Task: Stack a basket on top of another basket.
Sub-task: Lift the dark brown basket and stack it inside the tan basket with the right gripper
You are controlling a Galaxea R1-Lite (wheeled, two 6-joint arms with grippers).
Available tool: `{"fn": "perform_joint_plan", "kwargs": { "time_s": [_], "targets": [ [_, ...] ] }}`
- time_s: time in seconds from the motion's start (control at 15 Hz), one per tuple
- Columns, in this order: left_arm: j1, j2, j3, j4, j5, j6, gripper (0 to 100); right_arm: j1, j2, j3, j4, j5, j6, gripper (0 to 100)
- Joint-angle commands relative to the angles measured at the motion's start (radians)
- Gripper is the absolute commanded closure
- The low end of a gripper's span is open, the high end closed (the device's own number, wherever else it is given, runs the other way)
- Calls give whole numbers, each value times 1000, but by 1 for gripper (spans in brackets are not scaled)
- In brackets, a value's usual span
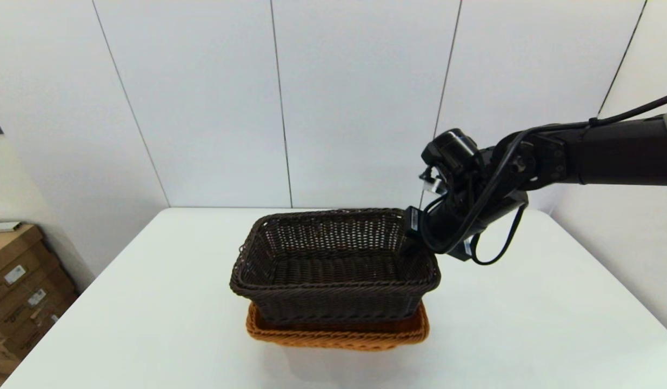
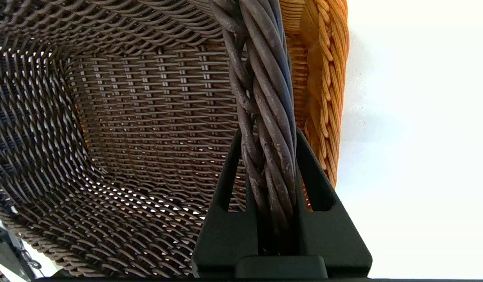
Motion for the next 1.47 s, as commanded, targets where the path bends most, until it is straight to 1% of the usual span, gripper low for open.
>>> {"fn": "perform_joint_plan", "kwargs": {
  "time_s": [0.07, 0.8, 0.87, 1.07, 1.13, 1.47],
  "targets": [
    [0, 0, 0, -1, 1, -1, 0, 7, 8, 4, -11, 1, 6, 100],
    [0, 0, 0, 1, 1, -1, 0, 7, 8, 20, -22, 3, 5, 100],
    [0, 0, 0, 1, 1, -1, 0, 7, 6, 30, -44, 3, 6, 100],
    [0, 0, 0, -1, 1, -1, 0, 7, 0, 104, -143, 4, 5, 100],
    [0, 0, 0, 1, 1, -1, 0, 7, 0, 115, -163, 4, 5, 100],
    [0, 0, 0, 1, 1, -1, 0, 2, 0, 128, -172, 7, 3, 100]
  ]
}}
